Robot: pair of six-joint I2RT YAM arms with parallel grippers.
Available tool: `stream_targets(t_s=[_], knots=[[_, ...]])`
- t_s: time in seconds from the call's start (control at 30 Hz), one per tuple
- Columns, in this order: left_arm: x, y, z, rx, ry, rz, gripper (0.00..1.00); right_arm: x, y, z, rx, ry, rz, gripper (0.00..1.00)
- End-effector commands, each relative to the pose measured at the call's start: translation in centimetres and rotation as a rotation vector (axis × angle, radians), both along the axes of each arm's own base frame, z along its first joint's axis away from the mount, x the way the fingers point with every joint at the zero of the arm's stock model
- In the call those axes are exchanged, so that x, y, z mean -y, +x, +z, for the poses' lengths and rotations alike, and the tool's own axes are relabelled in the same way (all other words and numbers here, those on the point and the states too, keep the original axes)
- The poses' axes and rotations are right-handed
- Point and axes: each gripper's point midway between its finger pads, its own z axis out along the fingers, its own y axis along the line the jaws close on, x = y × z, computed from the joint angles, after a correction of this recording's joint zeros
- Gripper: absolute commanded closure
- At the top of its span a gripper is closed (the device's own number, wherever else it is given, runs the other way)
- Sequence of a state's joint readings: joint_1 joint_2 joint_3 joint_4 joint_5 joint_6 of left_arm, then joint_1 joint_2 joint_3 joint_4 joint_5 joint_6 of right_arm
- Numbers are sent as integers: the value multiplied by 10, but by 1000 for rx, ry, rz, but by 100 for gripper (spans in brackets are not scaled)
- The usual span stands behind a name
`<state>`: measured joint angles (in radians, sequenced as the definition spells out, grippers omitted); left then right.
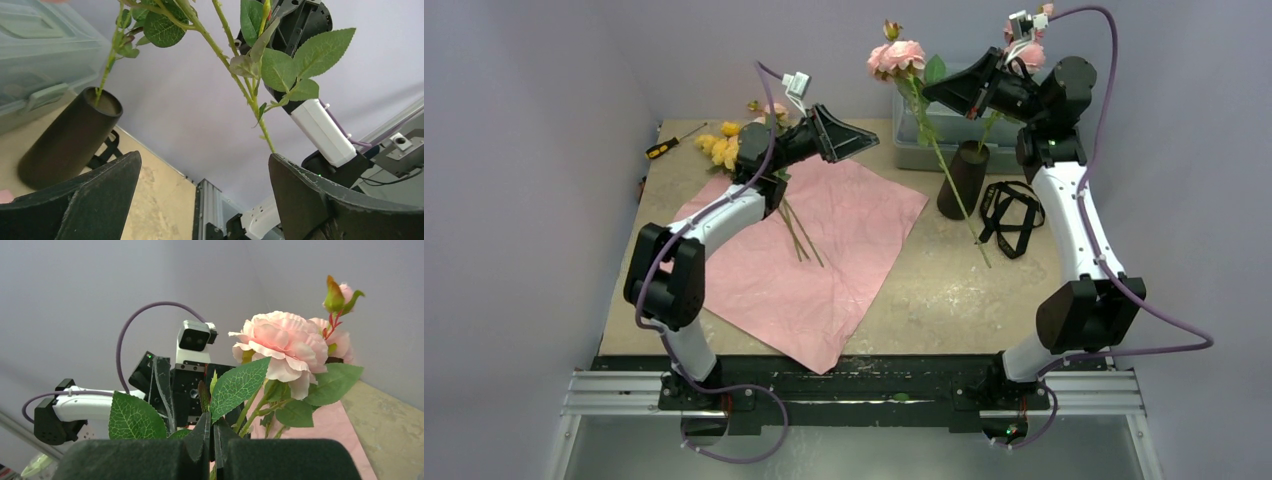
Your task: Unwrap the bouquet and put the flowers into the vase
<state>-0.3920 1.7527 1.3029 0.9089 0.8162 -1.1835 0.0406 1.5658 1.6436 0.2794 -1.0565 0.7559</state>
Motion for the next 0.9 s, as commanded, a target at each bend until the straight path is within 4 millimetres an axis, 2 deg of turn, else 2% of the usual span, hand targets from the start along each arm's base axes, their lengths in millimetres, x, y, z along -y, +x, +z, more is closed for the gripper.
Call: stream_targets(t_s=[0.0,0.13,0.23,0.57,0.73,0.87], knots=[[7,-4,48,53,-161,-19,0,-13,-19,26,94,15,33,100],[23,2,58,45,-195,-37,1,-26,-27,20,84,14,71,100],[28,10,60,28,-210,-32,5,-32,-31,19,81,12,89,100],[12,6,88,99,-247,-16,42,-34,-37,0,40,-16,116,100],[12,6,97,130,-259,-17,67,-38,-44,-7,10,-21,153,100],[13,5,98,141,-257,-20,72,-43,-53,-12,-4,-27,190,100]])
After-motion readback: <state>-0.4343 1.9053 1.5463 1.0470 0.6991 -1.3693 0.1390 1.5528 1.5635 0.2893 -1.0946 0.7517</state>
